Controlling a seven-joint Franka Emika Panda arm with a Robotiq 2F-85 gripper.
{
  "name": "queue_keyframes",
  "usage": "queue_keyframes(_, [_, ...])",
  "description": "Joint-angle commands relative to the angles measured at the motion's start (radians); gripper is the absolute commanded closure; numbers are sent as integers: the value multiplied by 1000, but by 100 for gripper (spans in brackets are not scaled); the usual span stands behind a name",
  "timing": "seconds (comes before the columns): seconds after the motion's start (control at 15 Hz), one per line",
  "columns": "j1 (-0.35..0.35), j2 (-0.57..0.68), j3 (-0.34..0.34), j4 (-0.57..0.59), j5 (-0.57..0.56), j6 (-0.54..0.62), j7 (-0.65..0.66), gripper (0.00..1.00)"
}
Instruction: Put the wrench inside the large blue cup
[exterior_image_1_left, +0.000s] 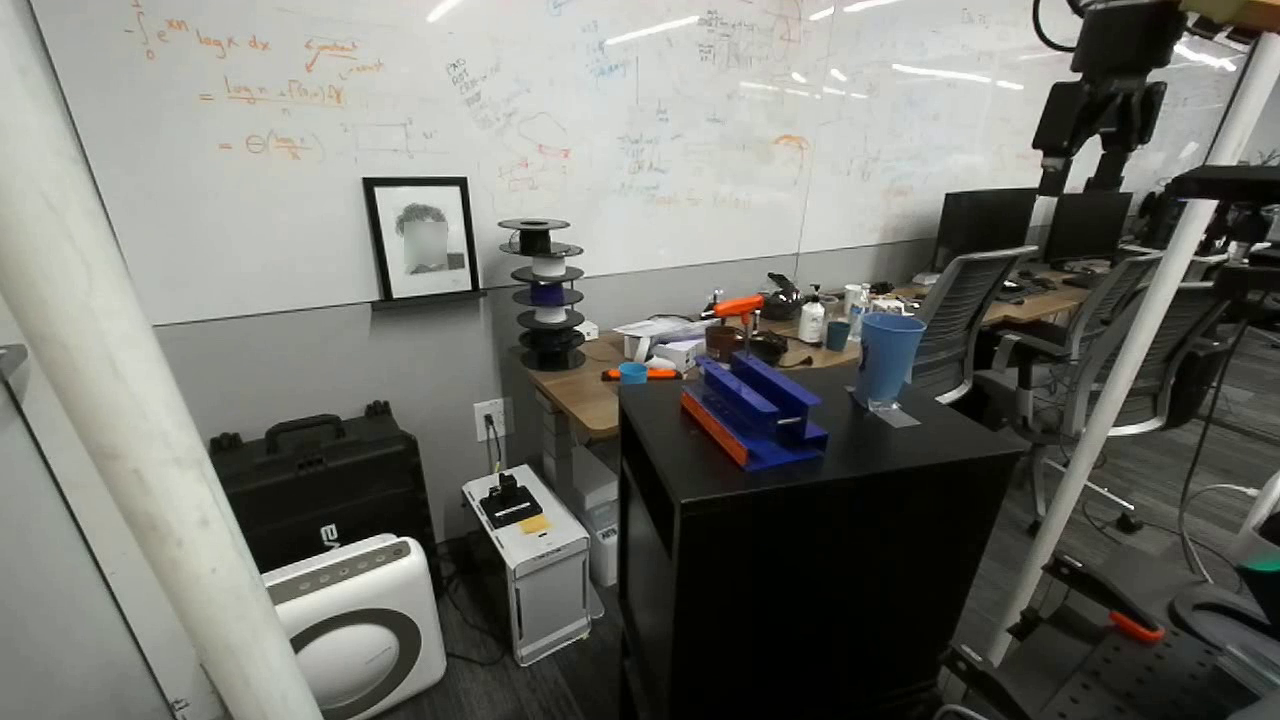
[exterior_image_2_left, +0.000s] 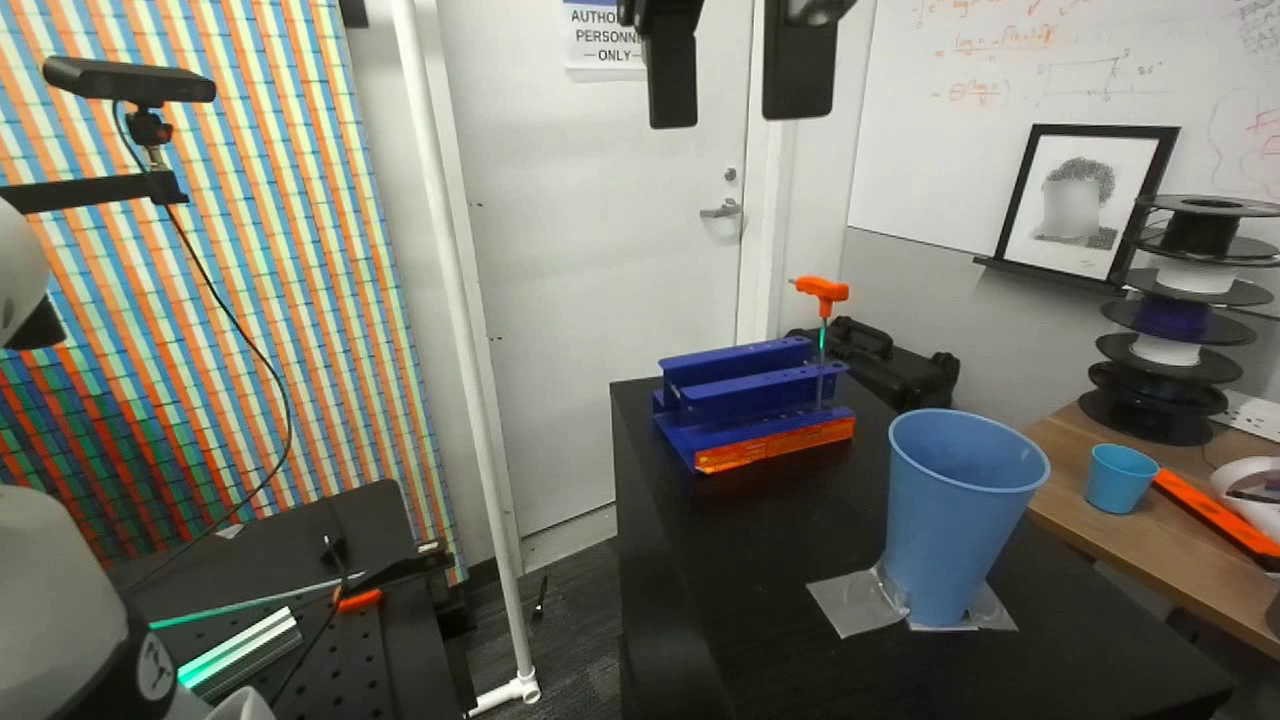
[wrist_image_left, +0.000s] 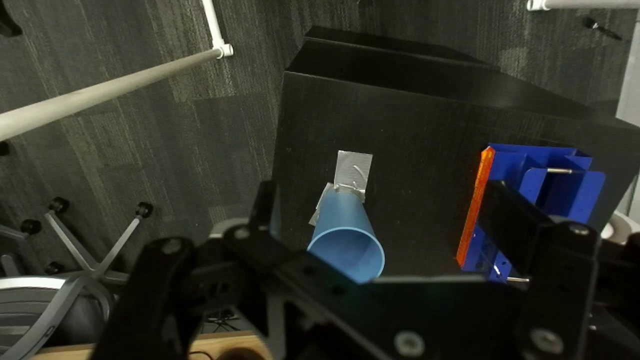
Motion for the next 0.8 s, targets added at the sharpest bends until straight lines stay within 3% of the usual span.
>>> queue_keyframes(0.0, [22, 10, 1, 48, -24, 41, -39, 0])
queue_keyframes(0.2, [58, 131, -6, 180, -25, 112, -111, 0])
queue_keyframes(0.47, [116, 349, -38, 366, 53, 160, -245, 0])
queue_keyframes(0.73, [133, 564, -18, 490, 137, 170, -337, 0])
